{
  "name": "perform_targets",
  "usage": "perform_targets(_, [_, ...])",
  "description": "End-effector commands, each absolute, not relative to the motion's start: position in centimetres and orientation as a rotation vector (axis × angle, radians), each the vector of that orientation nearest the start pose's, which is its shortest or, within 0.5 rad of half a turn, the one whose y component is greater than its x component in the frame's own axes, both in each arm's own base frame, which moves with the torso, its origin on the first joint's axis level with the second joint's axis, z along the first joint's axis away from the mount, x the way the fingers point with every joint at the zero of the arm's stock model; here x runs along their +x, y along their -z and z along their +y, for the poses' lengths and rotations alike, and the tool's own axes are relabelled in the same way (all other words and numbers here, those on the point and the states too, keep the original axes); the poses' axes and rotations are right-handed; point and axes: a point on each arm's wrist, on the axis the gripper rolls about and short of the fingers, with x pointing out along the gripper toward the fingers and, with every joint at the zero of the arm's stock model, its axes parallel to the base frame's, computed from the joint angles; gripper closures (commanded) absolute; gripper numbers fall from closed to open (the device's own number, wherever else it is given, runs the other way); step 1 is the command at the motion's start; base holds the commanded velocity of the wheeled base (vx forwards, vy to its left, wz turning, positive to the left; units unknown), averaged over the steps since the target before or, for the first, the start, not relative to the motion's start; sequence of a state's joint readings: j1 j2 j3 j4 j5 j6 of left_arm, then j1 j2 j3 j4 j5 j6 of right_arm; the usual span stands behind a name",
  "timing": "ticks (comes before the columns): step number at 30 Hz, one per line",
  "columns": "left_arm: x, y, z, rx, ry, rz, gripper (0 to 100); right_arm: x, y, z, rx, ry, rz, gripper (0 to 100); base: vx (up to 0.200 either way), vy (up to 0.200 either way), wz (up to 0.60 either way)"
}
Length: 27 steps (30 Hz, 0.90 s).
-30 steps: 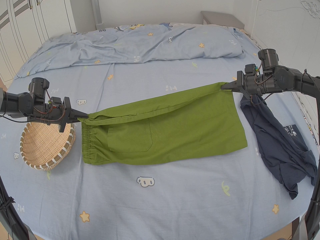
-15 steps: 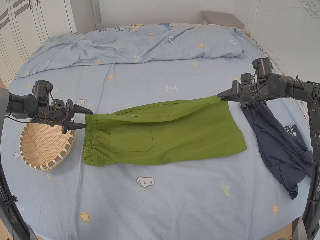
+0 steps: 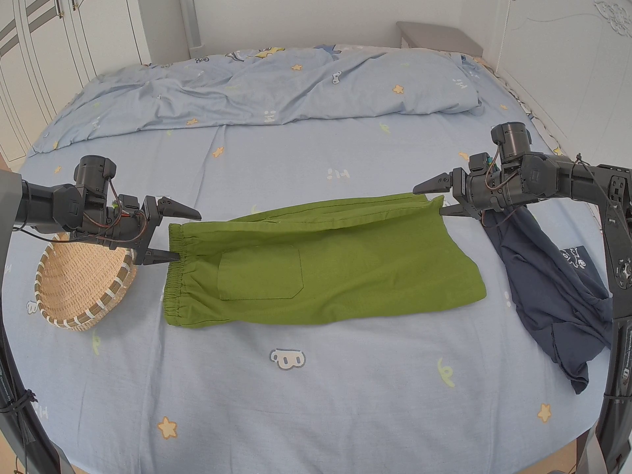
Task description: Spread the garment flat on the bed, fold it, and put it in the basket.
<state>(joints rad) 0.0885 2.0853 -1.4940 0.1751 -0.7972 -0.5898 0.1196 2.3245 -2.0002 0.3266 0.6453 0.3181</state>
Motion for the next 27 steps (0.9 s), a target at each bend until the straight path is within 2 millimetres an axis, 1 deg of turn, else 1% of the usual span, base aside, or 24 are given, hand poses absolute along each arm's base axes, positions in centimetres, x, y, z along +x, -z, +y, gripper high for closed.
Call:
perform_targets(1, [39.7, -17.5, 0.7, -0.862, 0.487, 0.882, 0, 46.7, -17.6, 7.3, 0.464, -0.639, 0.759, 0, 0.0, 0.0, 0.0])
perform_targets(4, [39.9, -17.5, 0.4, -0.867, 0.493, 0.884, 0, 46.7, -17.6, 7.4, 0.467, -0.641, 0.76, 0, 0.0, 0.0, 0.0])
perform_targets(5, [40.2, -17.5, -0.1, -0.861, 0.506, 0.882, 0, 46.6, -17.6, 7.7, 0.469, -0.645, 0.763, 0, 0.0, 0.0, 0.0])
perform_targets(6, [40.5, -17.5, -0.2, -0.857, 0.51, 0.874, 0, 46.6, -17.7, 7.8, 0.467, -0.647, 0.765, 0, 0.0, 0.0, 0.0])
perform_targets(10, [42.9, -15.4, -0.6, -0.892, 0.503, 0.873, 0, 46.3, -17.7, 8.0, 0.468, -0.651, 0.771, 0, 0.0, 0.0, 0.0])
perform_targets(15, [45.1, -14.3, -0.4, -0.918, 0.417, 0.771, 0, 45.2, -18.8, 7.6, 0.468, -0.649, 0.764, 0, 0.0, 0.0, 0.0])
perform_targets(16, [45.6, -14.3, -0.2, -0.922, 0.388, 0.726, 0, 44.8, -19.1, 7.5, 0.469, -0.648, 0.765, 0, 0.0, 0.0, 0.0])
perform_targets(18, [46.0, -14.5, 0.0, -0.937, 0.368, 0.678, 0, 44.2, -19.4, 7.3, 0.471, -0.652, 0.767, 0, 0.0, 0.0, 0.0])
perform_targets(21, [46.1, -14.5, -0.1, -0.959, 0.372, 0.661, 0, 43.4, -19.7, 7.0, 0.477, -0.658, 0.775, 0, 0.0, 0.0, 0.0])
perform_targets(25, [45.5, -14.2, -0.3, -0.959, 0.372, 0.684, 0, 42.7, -19.7, 6.7, 0.48, -0.654, 0.771, 0, 0.0, 0.0, 0.0])
perform_targets(27, [43.9, -15.6, -0.7, -0.95, 0.388, 0.678, 0, 42.0, -19.8, 6.5, 0.48, -0.652, 0.76, 0, 0.0, 0.0, 0.0])
